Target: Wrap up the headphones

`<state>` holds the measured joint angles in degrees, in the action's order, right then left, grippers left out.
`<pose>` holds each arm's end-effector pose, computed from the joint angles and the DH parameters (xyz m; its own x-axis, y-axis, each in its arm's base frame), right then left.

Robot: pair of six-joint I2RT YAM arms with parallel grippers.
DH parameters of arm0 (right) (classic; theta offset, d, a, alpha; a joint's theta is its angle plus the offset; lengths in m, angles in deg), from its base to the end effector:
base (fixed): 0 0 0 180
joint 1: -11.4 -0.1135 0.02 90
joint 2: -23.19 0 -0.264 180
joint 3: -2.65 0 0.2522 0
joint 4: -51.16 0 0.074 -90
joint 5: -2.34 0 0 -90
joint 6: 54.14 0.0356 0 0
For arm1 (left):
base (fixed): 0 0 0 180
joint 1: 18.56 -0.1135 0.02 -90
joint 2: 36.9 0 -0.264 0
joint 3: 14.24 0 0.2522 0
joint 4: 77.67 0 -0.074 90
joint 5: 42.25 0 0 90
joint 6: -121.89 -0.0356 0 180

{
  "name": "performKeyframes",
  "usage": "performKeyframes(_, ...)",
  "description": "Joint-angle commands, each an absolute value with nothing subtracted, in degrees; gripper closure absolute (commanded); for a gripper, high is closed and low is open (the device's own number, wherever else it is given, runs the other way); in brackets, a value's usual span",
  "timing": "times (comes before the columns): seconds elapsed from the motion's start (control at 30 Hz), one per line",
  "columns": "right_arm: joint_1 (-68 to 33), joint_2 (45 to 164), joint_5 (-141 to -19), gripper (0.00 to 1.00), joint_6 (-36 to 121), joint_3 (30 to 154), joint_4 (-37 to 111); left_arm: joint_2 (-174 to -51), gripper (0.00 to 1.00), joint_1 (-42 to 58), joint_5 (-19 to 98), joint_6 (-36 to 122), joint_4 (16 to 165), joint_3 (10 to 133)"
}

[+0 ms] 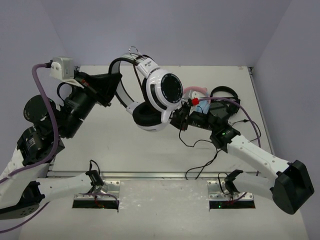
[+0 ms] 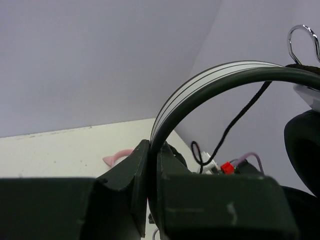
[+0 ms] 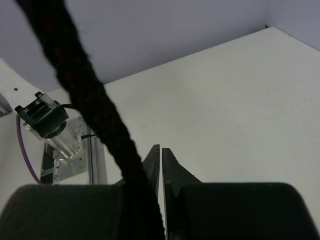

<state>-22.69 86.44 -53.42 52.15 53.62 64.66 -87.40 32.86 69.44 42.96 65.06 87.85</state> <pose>0.1966 0.1573 0.2978 -0.2437 0.1151 -0.9630 -0.8969 0.3512 0.2689 0.0805 -0.0798 0.5413 0.0548 -0.3548 -0.9333 0.5233 0.8063 -0.2758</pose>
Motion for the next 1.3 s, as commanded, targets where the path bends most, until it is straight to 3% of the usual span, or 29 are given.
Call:
performKeyframes(0.0, -22.53, 87.26, -50.40, 0.96, 57.92, 52.28, 75.44, -86.99, 1.00, 33.30, 83.75, 51.65, 71.87, 91.88)
performKeyframes(0.3, -24.98, 85.34, -55.82, 0.99, 61.45, 44.10, 74.51, -90.95, 1.00, 33.30, 117.76, 71.69, 70.96, 90.33)
performKeyframes(0.53, -35.53, 84.54, -70.16, 0.99, 52.74, 46.91, 56.92, -100.53, 1.00, 33.30, 128.86, 71.88, 75.64, 93.74)
performKeyframes(0.63, -41.22, 84.28, -76.99, 0.99, 50.02, 48.66, 49.63, -104.13, 1.00, 33.12, 132.98, 62.25, 85.54, 94.97)
performKeyframes(0.7, -44.74, 84.80, -79.82, 0.99, 48.87, 50.16, 44.79, -106.41, 1.00, 32.25, 133.62, 56.44, 93.91, 94.97)
performKeyframes(0.87, -49.60, 84.02, -83.97, 0.99, 47.64, 53.85, 37.85, -112.21, 1.00, 29.34, 133.53, 53.25, 95.95, 97.25)
performKeyframes(1.1, -54.26, 82.87, -78.01, 0.99, 45.62, 65.43, 28.96, -113.45, 1.00, 27.24, 131.95, 56.84, 93.93, 91.81)
performKeyframes(1.27, -55.14, 80.07, -76.40, 0.99, 44.39, 72.22, 22.55, -113.10, 1.00, 23.99, 127.92, 67.79, 81.65, 88.12)
